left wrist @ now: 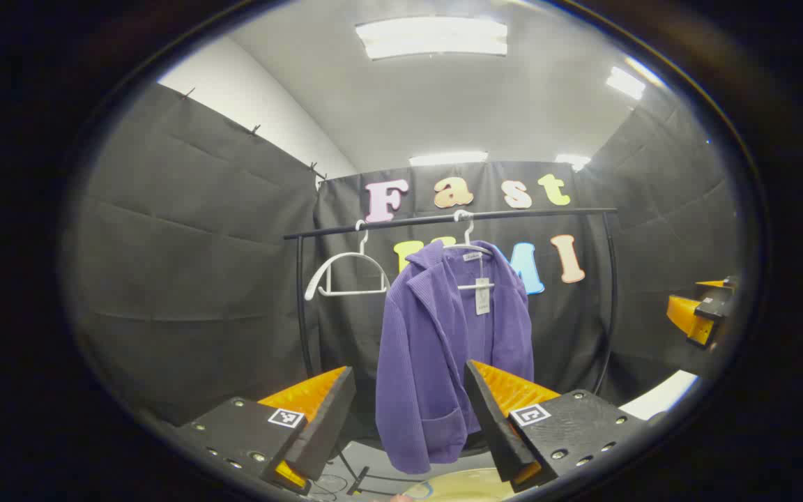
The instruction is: Grasp the clothes on the hanger with both hands and then place them into the laundry hamper below.
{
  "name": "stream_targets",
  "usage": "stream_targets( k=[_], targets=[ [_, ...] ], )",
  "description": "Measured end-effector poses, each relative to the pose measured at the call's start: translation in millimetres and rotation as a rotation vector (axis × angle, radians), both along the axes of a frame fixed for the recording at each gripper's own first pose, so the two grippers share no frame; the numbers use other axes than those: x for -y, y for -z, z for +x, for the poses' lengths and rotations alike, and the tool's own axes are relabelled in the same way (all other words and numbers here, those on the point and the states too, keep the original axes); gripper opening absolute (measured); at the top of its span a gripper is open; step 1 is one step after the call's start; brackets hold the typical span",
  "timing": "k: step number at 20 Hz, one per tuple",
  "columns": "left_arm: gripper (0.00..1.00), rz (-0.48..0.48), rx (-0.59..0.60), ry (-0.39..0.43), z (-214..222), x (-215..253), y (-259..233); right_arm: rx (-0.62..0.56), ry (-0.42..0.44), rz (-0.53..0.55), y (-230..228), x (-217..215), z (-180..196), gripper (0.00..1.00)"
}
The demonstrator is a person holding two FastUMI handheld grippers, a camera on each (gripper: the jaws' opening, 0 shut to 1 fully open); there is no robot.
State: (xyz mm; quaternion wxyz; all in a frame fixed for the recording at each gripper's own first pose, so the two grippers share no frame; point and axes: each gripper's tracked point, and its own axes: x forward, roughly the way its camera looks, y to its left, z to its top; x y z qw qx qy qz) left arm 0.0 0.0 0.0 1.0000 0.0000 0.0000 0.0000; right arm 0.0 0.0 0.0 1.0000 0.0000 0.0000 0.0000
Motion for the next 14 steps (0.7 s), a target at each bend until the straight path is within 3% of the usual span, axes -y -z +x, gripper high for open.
stream_targets(
  k=[2,3,5,6,7,8,9,10,11,14],
  targets=[
    [0.97,0.003,0.0,0.0,-1.6,0.6,-0.7,0.0,0.001,0.0,0.0,-0.3,-1.4,0.94],
    [0.91,0.005,0.0,0.0,-1.8,0.4,-1.4,0.0,0.001,0.001,-0.5,-0.9,-1.9,0.94],
    [0.91,0.007,0.001,0.002,-1.9,0.9,-0.8,-0.001,0.0,-0.001,0.5,-1.4,-1.9,0.94],
    [0.97,0.009,0.002,0.002,-2.6,0.9,-0.4,-0.001,-0.001,0.0,0.8,-1.9,-2.6,0.94],
    [0.97,0.012,0.003,0.001,-2.5,1.1,-2.0,0.0,-0.001,0.0,-0.1,-2.2,-2.6,0.94],
    [0.91,0.013,0.005,0.001,-3.9,1.2,-2.6,0.001,-0.001,0.0,0.4,-1.5,-3.4,0.94],
    [0.91,0.013,0.005,0.0,-4.6,1.0,-4.1,0.001,-0.002,0.0,-0.2,-1.8,-3.8,0.94],
    [0.97,0.012,0.006,0.0,-4.6,0.5,-3.5,0.001,-0.002,0.0,-0.3,-1.9,-4.0,0.94],
    [0.91,0.012,0.007,0.0,-4.2,0.7,-3.9,0.002,-0.002,0.001,-0.3,-1.6,-4.2,0.94],
    [0.91,0.015,0.005,0.003,-4.3,4.2,-3.1,-0.001,-0.002,0.0,0.8,-1.0,-3.7,0.94]
  ],
)
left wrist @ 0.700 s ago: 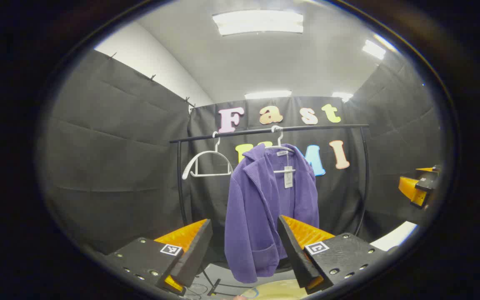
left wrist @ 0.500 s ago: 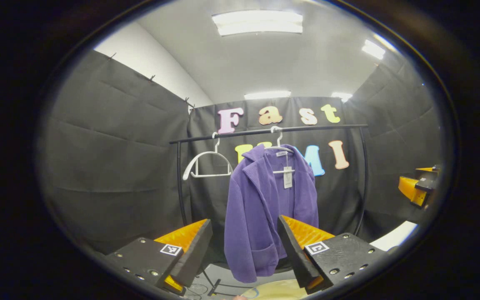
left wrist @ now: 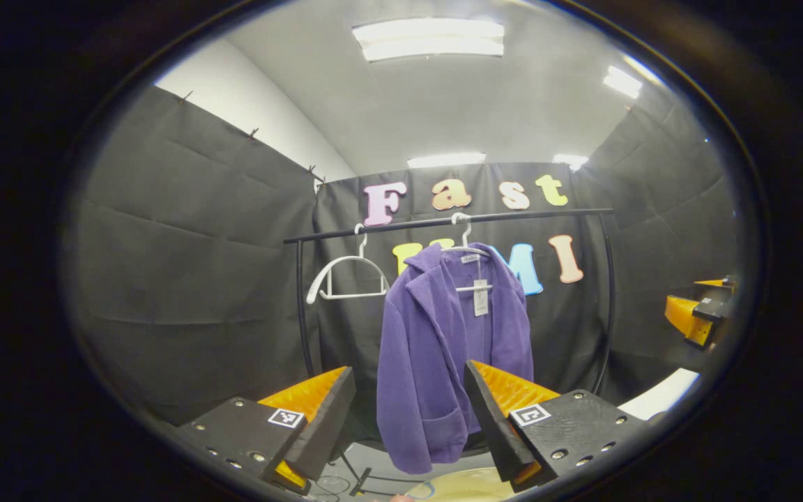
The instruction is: Grasp the clothes on the hanger with both hands and then place them into the laundry hamper below.
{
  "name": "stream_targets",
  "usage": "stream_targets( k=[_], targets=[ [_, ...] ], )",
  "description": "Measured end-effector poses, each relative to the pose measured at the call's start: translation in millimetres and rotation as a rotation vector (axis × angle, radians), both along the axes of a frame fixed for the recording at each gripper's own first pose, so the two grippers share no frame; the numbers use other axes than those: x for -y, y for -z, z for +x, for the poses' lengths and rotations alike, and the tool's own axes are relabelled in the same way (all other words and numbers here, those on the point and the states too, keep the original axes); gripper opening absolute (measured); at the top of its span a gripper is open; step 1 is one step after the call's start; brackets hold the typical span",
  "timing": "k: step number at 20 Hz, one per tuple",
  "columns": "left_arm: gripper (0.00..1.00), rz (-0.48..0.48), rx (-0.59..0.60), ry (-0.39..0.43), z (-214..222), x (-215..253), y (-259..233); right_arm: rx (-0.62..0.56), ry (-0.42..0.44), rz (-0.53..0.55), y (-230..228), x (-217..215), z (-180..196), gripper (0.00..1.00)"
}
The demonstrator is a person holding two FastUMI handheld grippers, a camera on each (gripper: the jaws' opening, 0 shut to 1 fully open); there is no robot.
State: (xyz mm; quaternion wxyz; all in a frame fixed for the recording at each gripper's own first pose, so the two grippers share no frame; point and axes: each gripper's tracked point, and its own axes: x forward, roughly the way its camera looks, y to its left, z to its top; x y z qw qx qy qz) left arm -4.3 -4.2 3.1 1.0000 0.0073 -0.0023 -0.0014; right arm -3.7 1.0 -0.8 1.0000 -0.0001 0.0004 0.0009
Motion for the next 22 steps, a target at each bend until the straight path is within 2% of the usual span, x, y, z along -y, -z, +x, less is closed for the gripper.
stream_targets(
  k=[1,2,6,9,20,21,22],
  targets=[
    [0.97,0.001,-0.002,0.001,0,1,0,-0.001,-0.001,0.001,0,-1,2,0.94],
    [0.91,0.003,-0.002,0.001,2,1,0,-0.001,-0.003,0.003,-1,-2,3,0.94],
    [0.85,0.011,0.004,-0.01,8,4,-4,0.003,-0.02,0.008,-4,-6,13,0.94],
    [0.84,0.007,0.005,-0.018,18,9,-9,0.005,-0.043,0.021,-8,-12,27,0.94],
    [0.85,-0.032,0.026,-0.05,92,38,-35,0.049,-0.165,0.057,-35,-43,101,0.94],
    [0.91,-0.031,0.027,-0.056,99,39,-38,0.05,-0.177,0.062,-36,-47,108,0.94],
    [0.91,-0.029,0.029,-0.06,107,40,-40,0.051,-0.189,0.068,-38,-51,116,0.94]
  ],
)
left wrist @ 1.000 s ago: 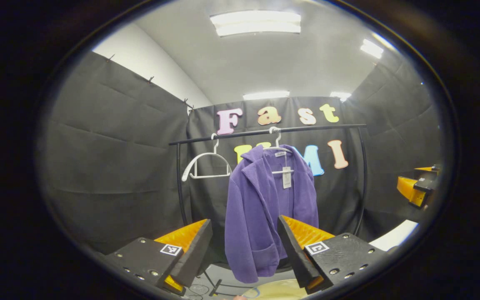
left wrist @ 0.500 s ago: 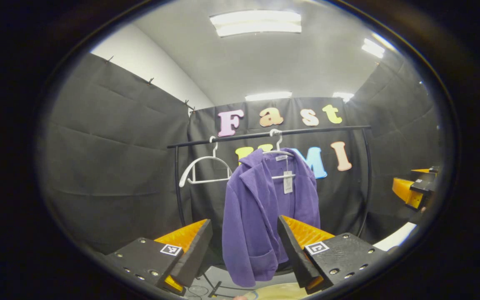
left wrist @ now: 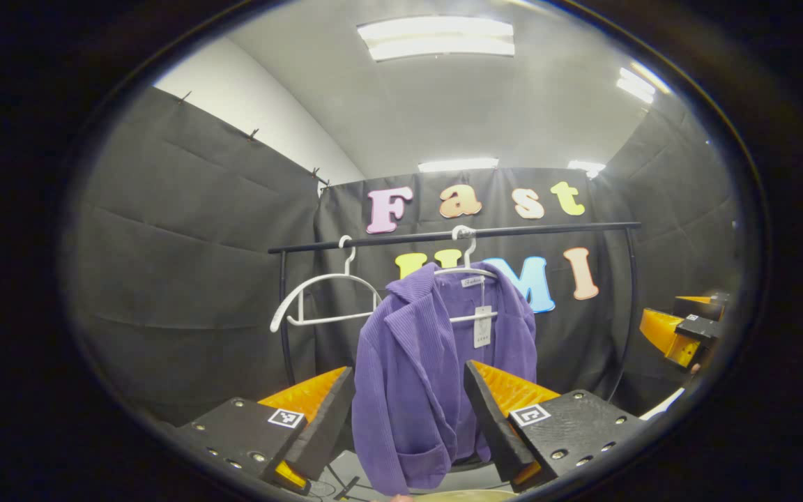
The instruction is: Grasp the clothes on the hanger with both hands and then place them into the laundry hamper below.
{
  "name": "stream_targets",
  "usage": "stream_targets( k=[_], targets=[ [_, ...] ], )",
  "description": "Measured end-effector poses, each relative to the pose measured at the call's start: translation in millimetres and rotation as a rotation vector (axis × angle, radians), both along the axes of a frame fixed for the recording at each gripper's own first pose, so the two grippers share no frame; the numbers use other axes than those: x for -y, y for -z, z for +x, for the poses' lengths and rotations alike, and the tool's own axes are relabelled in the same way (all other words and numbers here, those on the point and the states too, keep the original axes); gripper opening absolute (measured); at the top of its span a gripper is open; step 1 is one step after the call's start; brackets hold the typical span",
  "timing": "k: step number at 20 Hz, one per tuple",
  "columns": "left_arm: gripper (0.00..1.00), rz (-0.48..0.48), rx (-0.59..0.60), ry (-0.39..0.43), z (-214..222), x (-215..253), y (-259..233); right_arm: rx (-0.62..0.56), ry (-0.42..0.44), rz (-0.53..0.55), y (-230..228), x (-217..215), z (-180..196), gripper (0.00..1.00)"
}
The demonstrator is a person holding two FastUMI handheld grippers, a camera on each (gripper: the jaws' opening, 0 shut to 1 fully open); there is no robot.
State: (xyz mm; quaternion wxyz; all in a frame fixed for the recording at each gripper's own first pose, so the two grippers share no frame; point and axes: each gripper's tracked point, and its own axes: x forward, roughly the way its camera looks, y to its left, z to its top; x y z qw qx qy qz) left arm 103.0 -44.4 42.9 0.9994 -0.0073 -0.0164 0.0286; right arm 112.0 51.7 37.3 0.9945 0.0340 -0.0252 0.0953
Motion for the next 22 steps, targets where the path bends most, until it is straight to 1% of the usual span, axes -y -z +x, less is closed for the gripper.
stream_targets(
  k=[8,13,16,17,20,21,22],
  targets=[
    [0.91,-0.017,0.007,-0.049,60,13,-10,0.029,-0.107,0.036,-18,-35,59,0.94],
    [0.91,-0.007,0.002,-0.067,96,31,-8,0.003,-0.182,0.03,-9,-59,94,0.94],
    [0.91,-0.005,0.007,-0.09,115,33,-6,-0.014,-0.22,0.03,-1,-69,113,0.94],
    [0.96,-0.003,0.003,-0.101,121,32,-3,-0.014,-0.229,0.033,0,-72,118,0.94],
    [0.96,0.02,-0.023,-0.133,141,30,4,-0.017,-0.255,0.045,3,-86,142,0.94],
    [0.91,0.034,-0.031,-0.148,146,29,6,-0.017,-0.262,0.053,4,-91,149,0.94],
    [0.96,0.047,-0.039,-0.163,152,29,9,-0.017,-0.273,0.06,4,-96,156,0.94]
  ],
)
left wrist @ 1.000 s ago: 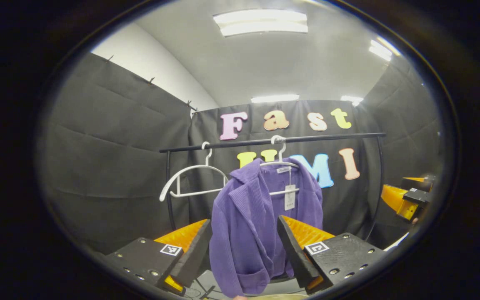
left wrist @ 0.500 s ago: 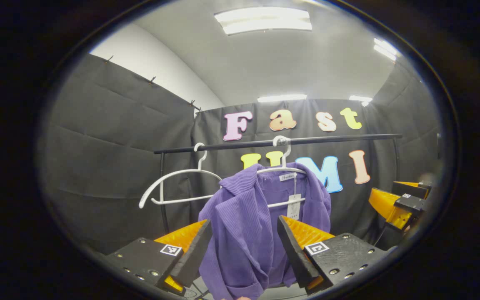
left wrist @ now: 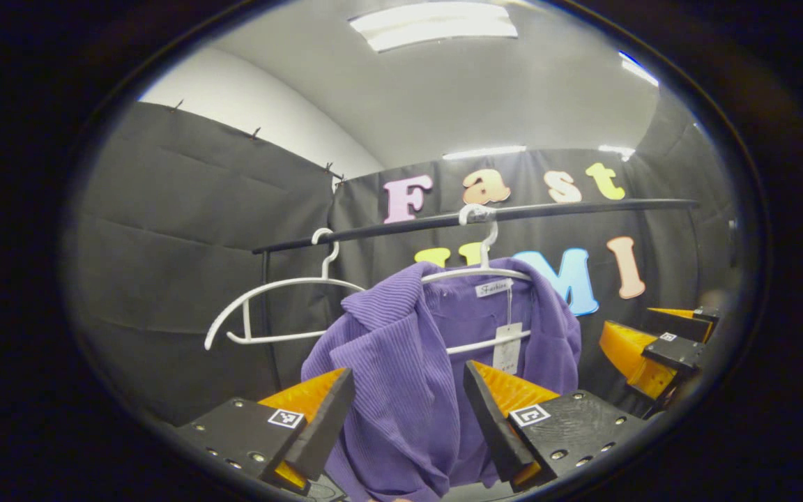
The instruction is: Grasp the clothes on the hanger with both hands and then place them into the laundry hamper below.
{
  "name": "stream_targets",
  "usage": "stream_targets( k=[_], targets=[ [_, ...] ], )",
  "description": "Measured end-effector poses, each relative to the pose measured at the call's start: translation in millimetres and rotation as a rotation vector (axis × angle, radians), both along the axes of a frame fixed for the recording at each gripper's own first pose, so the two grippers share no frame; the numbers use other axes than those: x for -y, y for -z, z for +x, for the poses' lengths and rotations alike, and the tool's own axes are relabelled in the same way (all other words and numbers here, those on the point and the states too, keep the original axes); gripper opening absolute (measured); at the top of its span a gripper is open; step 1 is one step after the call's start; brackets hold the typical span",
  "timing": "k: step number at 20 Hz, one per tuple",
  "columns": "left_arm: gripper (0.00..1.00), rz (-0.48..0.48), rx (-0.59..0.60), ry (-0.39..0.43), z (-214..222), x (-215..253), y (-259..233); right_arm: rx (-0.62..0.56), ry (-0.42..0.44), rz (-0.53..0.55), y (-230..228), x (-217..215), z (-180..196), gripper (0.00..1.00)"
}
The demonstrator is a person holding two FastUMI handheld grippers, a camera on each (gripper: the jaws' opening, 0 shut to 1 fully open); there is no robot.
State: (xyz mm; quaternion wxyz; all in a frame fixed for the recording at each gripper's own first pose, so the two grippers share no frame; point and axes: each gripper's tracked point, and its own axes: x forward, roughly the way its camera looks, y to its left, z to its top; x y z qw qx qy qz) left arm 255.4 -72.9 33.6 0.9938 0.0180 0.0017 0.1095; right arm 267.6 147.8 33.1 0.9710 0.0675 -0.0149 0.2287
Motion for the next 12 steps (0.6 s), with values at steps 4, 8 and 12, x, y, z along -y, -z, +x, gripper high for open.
stream_targets(
  k=[4,8,12],
  targets=[
    [0.9,0.037,-0.021,-0.043,18,-4,8,-0.001,-0.062,0.009,7,-25,21,0.94],
    [0.91,0.077,-0.043,-0.098,32,-15,15,-0.026,-0.103,-0.004,25,-46,39,0.92],
    [0.91,0.118,-0.05,-0.13,45,-18,20,-0.065,-0.123,-0.017,46,-60,56,0.94]
  ],
)
